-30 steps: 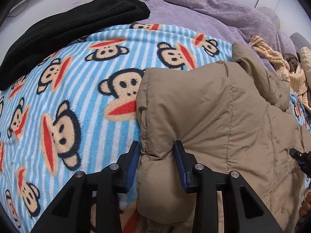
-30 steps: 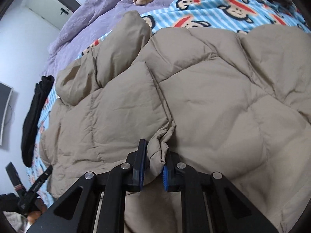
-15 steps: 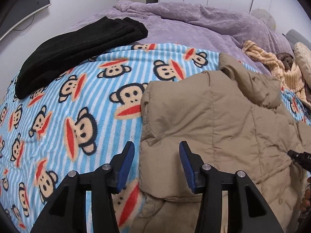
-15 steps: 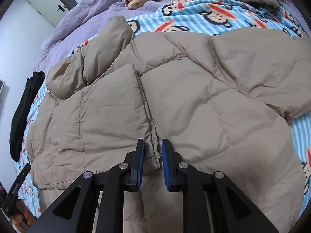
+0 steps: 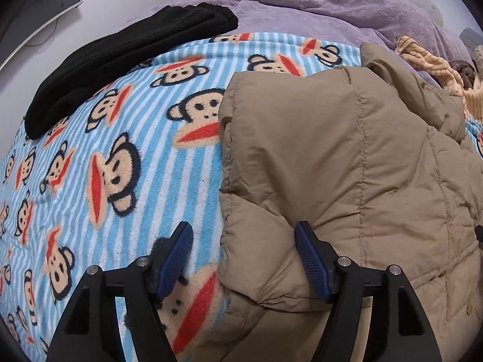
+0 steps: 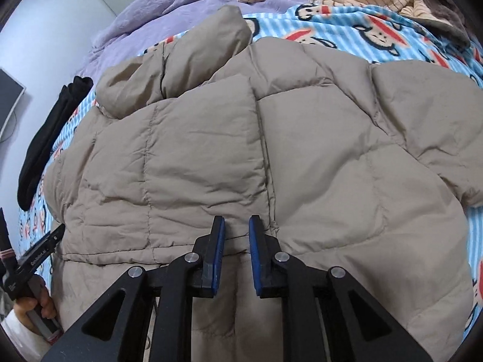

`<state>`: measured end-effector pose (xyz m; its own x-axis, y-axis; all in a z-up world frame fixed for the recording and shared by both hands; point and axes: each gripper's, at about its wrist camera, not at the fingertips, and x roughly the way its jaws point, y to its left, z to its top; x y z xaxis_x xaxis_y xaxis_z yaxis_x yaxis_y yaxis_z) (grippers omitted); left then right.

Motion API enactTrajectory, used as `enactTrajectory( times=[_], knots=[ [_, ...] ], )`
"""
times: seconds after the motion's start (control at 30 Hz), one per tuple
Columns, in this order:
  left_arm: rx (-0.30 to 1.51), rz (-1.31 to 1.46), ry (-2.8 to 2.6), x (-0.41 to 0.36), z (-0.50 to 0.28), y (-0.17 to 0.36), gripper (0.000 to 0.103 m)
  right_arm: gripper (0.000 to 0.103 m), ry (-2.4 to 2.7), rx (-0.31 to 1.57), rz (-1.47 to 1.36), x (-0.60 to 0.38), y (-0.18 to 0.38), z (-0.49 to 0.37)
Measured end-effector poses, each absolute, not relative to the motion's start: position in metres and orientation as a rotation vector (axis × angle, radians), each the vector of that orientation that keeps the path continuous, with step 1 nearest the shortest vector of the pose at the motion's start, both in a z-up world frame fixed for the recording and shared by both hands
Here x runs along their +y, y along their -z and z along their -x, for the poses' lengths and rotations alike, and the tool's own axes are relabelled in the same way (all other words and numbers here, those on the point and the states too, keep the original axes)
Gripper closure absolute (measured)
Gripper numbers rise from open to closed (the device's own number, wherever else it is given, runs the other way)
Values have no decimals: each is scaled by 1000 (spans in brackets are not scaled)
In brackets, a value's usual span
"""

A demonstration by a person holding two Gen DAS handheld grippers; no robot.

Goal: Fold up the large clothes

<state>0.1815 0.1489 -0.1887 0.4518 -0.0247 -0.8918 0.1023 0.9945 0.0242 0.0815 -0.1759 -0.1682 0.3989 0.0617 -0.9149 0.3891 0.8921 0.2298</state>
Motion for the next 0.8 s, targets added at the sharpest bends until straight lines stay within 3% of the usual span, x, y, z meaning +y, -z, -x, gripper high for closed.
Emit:
enactTrajectory(
  times=[0.03, 0.3, 0.37, 0.43, 0.47, 0.6, 0.8],
  knots=[
    [1109, -62, 69, 150, -182, 187, 31, 82, 237, 1156, -435, -181, 165, -79],
    [1106, -118, 71, 115, -154, 150, 31, 81, 228, 1143, -591, -240, 146, -29],
    [1114, -125, 113, 95, -144, 141, 31, 73, 219, 1141, -627, -249, 143, -17],
    [1130, -132, 163, 70, -134, 135, 31, 57, 214, 1138, -666, -259, 141, -6],
    [1137, -135, 185, 57, -129, 132, 31, 53, 217, 1137, -682, -263, 141, -2],
    [1175, -122, 279, 5, -111, 130, 31, 49, 254, 1128, -734, -288, 136, 19],
    [1197, -128, 392, -66, -84, 127, 31, 29, 374, 1067, -842, -351, 130, 59]
  ],
)
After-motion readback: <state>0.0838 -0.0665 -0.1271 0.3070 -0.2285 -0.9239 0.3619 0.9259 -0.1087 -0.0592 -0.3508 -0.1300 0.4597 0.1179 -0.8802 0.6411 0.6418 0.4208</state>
